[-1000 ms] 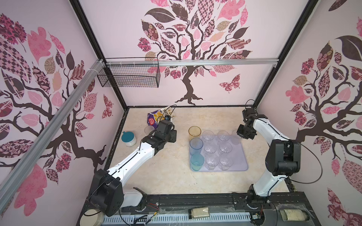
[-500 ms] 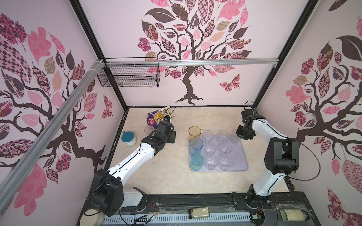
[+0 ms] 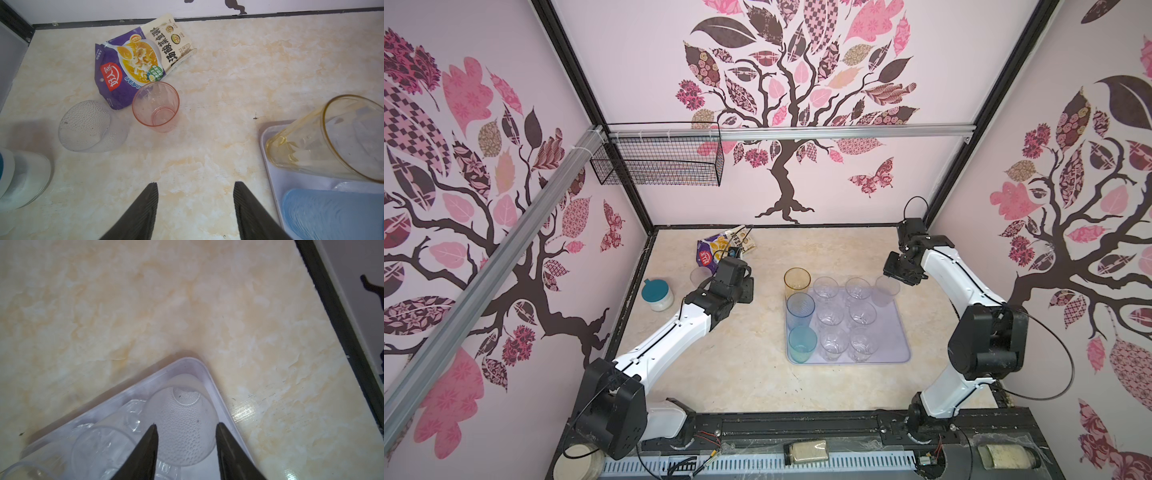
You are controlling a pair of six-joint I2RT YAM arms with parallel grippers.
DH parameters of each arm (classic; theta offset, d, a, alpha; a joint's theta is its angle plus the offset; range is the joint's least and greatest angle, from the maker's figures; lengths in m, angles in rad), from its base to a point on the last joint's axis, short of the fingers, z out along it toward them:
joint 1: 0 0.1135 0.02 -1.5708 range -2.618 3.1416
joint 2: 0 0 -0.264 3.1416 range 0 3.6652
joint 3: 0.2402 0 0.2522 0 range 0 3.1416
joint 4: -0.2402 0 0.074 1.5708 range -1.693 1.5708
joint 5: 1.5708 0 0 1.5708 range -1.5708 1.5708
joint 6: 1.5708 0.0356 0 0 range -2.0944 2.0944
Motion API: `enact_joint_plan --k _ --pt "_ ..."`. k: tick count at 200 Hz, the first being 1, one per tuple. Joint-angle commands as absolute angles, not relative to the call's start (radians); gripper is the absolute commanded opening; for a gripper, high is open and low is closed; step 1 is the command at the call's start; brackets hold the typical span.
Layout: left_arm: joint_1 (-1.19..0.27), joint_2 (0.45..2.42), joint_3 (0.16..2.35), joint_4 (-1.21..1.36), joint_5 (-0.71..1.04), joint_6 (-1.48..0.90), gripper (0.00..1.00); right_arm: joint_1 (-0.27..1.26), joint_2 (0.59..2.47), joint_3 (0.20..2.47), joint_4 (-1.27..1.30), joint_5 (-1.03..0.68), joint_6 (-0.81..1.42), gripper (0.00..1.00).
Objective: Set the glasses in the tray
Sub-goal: 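Open the right gripper and lift it off the frosted glass, then lower the left gripper onto the clear textured glass by the snack bag and close it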
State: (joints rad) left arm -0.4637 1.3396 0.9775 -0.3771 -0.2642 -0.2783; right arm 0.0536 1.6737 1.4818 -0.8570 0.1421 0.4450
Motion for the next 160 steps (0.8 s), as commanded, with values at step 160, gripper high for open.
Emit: enact_joint_plan --k 160 --pt "0.096 1.66 1.204 -0.555 -0.032 -0.486 0.5 0.559 1.498 1.402 -0.653 0.194 0.394 0.55"
